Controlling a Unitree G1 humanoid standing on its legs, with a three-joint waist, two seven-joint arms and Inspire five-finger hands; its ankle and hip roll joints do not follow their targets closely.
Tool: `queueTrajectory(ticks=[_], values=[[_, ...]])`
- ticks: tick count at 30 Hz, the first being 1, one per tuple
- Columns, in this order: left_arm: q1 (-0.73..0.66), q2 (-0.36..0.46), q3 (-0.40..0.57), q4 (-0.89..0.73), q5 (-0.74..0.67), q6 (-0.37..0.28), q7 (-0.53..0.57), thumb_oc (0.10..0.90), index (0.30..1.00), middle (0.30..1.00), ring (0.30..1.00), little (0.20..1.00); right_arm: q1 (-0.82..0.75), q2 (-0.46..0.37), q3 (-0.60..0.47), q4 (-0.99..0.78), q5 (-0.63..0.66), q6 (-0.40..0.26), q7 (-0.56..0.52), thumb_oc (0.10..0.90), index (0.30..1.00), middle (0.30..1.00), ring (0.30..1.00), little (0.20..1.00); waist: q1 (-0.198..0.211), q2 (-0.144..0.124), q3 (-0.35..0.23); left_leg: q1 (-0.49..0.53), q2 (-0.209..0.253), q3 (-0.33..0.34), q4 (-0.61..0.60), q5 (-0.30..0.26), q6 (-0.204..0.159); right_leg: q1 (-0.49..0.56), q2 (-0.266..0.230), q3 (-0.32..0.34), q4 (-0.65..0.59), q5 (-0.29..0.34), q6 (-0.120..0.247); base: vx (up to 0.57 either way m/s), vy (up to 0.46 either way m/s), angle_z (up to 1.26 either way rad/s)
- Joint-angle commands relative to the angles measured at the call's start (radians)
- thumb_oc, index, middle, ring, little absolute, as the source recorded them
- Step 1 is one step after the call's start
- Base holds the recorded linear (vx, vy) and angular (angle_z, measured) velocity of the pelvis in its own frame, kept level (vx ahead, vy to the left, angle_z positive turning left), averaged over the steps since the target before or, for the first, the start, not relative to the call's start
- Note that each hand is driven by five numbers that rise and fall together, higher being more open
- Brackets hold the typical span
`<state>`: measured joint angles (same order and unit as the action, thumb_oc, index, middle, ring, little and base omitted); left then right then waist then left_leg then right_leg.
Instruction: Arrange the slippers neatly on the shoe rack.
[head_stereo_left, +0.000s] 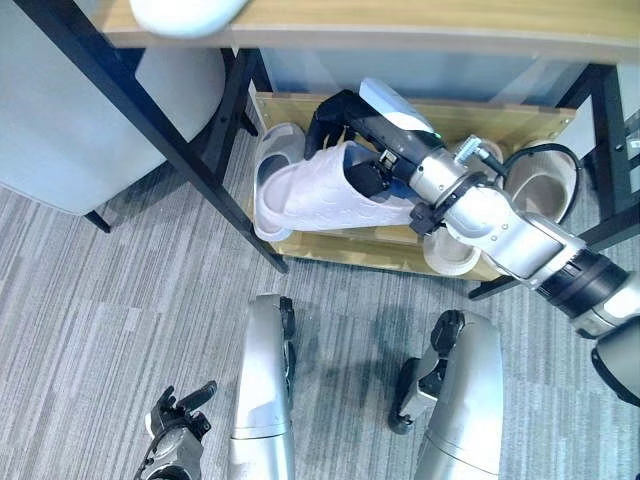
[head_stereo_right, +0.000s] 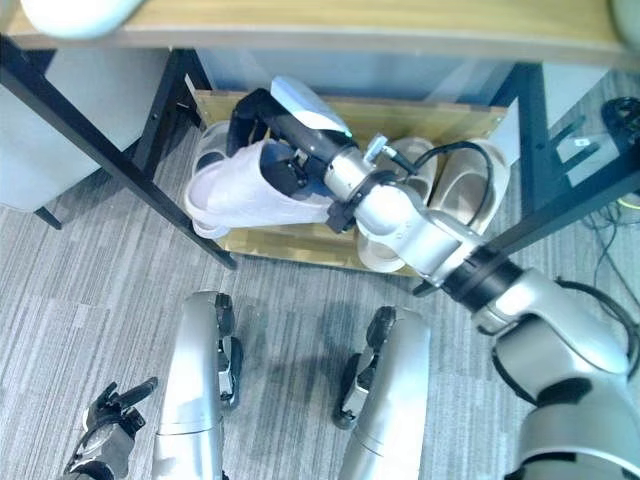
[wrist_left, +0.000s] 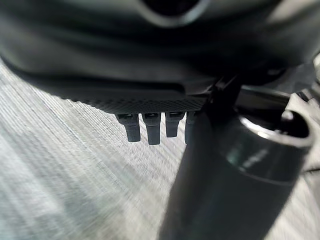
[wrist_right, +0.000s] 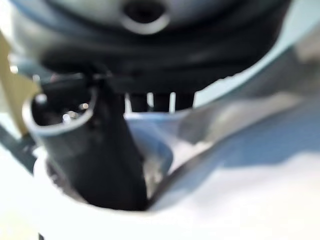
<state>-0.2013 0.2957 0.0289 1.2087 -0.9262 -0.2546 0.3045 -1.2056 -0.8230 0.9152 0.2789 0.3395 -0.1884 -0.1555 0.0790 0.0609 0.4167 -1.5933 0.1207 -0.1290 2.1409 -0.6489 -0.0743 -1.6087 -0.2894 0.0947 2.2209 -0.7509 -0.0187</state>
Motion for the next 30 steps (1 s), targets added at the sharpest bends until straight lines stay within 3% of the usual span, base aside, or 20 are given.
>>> queueTrajectory(ticks=[1,8,25,26,27,30], values=[[0.031,0.123,0.055,0.020,-0.070,-0.090,0.068,0.800,0.900,0.900,0.900,0.900,-0.273,0.041,-0.108,-0.001,0.094,-0.129,-0.060,0.400,0.300,0.300,0.300,0.300,0.031,-0.030,0.055,0.023,0.007,-0.075,0.042,-0.088,0.049,0.039,0.046,0.167,0.026,-0.043,-0.031,0.02,-0.002,0.13],[0.031,0.135,0.026,-0.047,-0.054,-0.095,-0.013,0.800,0.900,0.900,0.900,0.900,-0.300,-0.021,-0.121,0.068,0.056,-0.139,-0.085,0.400,0.300,0.300,0.300,0.300,0.038,-0.030,0.076,0.023,0.001,-0.071,0.073,-0.108,0.045,0.039,0.047,0.187,0.063,-0.048,-0.023,0.02,0.003,0.08],[0.048,0.083,-0.093,-0.058,0.069,-0.077,-0.051,0.800,0.900,0.900,0.900,0.900,-0.334,0.052,-0.147,0.255,-0.009,-0.119,-0.106,0.400,0.300,0.300,0.300,0.300,0.063,-0.016,0.060,0.023,-0.006,-0.088,0.119,-0.122,0.053,0.039,0.045,0.186,0.090,-0.043,-0.012,0.00,0.010,0.00],[0.054,0.079,-0.110,-0.061,0.084,-0.078,-0.055,0.800,0.900,0.900,0.900,0.900,-0.345,0.053,-0.136,0.287,-0.023,-0.117,-0.111,0.690,0.735,0.735,0.735,0.735,0.074,-0.016,0.057,0.023,-0.008,-0.098,0.119,-0.120,0.053,0.039,0.044,0.179,0.090,-0.041,-0.011,0.00,0.000,0.00],[0.056,0.080,-0.114,-0.061,0.089,-0.078,-0.056,0.800,0.900,0.900,0.900,0.900,-0.353,0.051,-0.131,0.302,-0.030,-0.112,-0.113,0.800,0.900,0.900,0.900,0.900,0.077,-0.018,0.057,0.023,-0.008,-0.100,0.120,-0.120,0.054,0.039,0.043,0.179,0.089,-0.040,-0.010,0.00,0.000,0.00],[0.057,0.082,-0.130,-0.056,0.102,-0.078,-0.061,0.800,0.900,0.900,0.900,0.900,-0.377,0.065,-0.107,0.379,-0.021,-0.102,-0.102,0.800,0.900,0.900,0.900,0.900,0.087,-0.023,0.060,0.023,-0.009,-0.106,0.124,-0.119,0.054,0.039,0.043,0.177,0.091,-0.036,-0.008,0.00,0.000,0.00]])
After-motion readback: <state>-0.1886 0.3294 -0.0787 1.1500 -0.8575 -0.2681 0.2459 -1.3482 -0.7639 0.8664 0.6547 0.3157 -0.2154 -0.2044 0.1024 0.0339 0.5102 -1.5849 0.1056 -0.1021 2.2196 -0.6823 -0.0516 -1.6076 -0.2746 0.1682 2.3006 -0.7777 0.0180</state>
